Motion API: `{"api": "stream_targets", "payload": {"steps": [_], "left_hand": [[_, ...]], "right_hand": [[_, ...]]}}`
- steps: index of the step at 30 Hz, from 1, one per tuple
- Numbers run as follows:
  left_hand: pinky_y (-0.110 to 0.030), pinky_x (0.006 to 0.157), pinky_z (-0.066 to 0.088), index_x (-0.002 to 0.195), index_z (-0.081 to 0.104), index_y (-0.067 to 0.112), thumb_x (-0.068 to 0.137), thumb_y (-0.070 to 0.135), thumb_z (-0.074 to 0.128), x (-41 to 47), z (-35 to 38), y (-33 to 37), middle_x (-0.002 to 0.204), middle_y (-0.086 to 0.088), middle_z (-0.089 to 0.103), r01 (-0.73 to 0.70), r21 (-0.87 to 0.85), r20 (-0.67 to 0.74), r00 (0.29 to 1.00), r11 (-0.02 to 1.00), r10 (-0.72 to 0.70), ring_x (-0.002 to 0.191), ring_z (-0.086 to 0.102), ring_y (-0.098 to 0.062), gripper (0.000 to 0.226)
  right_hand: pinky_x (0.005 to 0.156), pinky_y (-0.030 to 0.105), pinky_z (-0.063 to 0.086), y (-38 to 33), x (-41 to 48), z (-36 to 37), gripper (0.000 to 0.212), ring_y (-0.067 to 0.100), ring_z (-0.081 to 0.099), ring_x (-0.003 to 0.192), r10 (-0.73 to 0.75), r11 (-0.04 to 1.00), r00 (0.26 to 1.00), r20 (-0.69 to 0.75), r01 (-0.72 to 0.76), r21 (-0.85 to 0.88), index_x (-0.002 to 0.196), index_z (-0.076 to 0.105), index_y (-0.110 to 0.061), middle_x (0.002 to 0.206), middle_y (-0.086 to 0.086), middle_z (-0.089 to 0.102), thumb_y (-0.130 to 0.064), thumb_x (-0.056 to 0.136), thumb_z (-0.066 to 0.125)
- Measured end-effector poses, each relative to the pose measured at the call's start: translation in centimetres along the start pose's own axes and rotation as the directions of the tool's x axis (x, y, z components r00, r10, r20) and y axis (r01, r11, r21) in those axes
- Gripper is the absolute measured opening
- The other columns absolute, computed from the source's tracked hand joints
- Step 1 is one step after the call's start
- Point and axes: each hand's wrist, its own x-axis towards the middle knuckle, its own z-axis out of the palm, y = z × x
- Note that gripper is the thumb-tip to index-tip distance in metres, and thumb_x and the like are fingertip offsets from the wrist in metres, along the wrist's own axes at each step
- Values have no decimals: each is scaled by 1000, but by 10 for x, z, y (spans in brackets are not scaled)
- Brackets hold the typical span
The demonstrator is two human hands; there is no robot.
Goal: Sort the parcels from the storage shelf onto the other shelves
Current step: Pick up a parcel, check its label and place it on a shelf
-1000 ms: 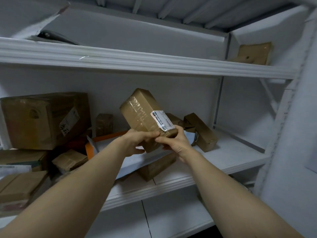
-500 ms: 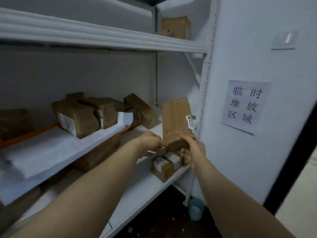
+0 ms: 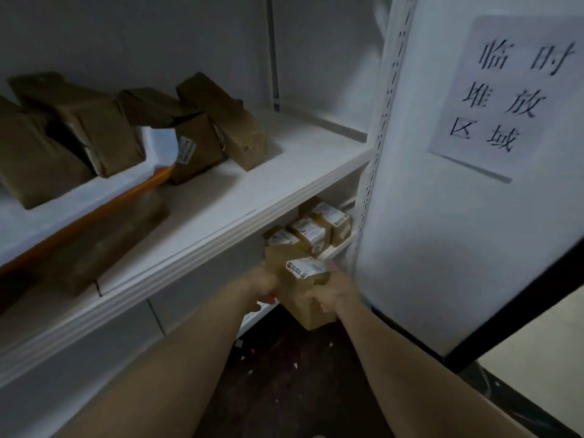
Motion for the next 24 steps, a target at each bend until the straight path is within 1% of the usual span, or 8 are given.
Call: {"api": "stream_targets", "payload": {"steps": [2, 6, 8, 12, 18, 21, 23, 24], "left_hand": [[-28, 72, 43, 94, 58, 16, 96, 29, 49, 22, 9, -7, 81, -1, 57, 55, -140, -25, 998, 989, -59, 73, 53, -15, 16], [-29, 71, 47, 112, 53, 8, 100, 46, 39, 73, 22, -17, 94, -10, 61, 105, -318, -90, 986, 942, -141, 81, 56, -22, 43], [-29, 61, 47, 125, 50, 8, 100, 40, 42, 95, 26, -22, 106, -14, 61, 121, -379, -134, 974, 917, -184, 78, 58, -22, 42], [-30, 59, 47, 121, 54, 4, 99, 29, 48, 129, 27, -26, 97, -13, 57, 156, -422, -187, 949, 893, -254, 66, 54, -21, 34], [-30, 69, 50, 115, 59, 8, 98, 26, 50, 167, 14, -28, 103, -10, 60, 140, -439, -224, 940, 888, -259, 75, 58, -19, 26], [-33, 77, 49, 149, 27, 23, 97, 26, 54, 185, 8, -34, 122, -7, 53, 112, -406, -246, 943, 907, -226, 95, 59, -22, 60], [-31, 73, 46, 151, 0, 38, 98, 22, 52, 193, 7, -37, 119, -2, 45, 113, -349, -230, 952, 930, -202, 85, 54, -17, 76], [-31, 75, 46, 150, 2, 41, 99, 17, 48, 195, 8, -38, 115, 1, 45, 119, -339, -215, 956, 933, -200, 82, 51, -15, 73]], "right_hand": [[87, 35, 53, 2, 23, 18, 84, 27, 57, 111, -46, 994, 996, 79, 53, -93, 137, 42, -33, 129, 7, 55, -37, 62, 81], [89, 31, 44, 0, 52, 40, 83, 30, 53, 116, -90, 974, 987, 131, 115, -195, 141, 34, -34, 132, 8, 44, -38, 72, 78], [92, 34, 46, 2, 65, 48, 84, 31, 53, 116, -129, 961, 982, 138, 158, -227, 143, 31, -32, 133, 9, 40, -34, 73, 78], [87, 36, 48, 3, 85, 68, 78, 31, 57, 109, -195, 931, 968, 160, 234, -279, 141, 28, -31, 136, 8, 32, -32, 79, 74], [87, 38, 50, 0, 117, 89, 71, 33, 56, 108, -281, 899, 942, 184, 326, -292, 140, 25, -27, 140, 12, 23, -21, 86, 70], [95, 40, 49, -3, 130, 97, 63, 36, 52, 118, -313, 853, 925, 215, 373, -364, 141, 29, -21, 153, 15, 6, -15, 89, 65], [93, 37, 50, 1, 136, 101, 59, 34, 54, 118, -304, 801, 915, 264, 396, -448, 141, 32, -16, 157, 11, -7, -7, 90, 61], [91, 36, 50, 5, 138, 103, 59, 32, 55, 115, -293, 781, 907, 301, 409, -473, 142, 32, -15, 158, 7, -5, -3, 90, 58]]}}
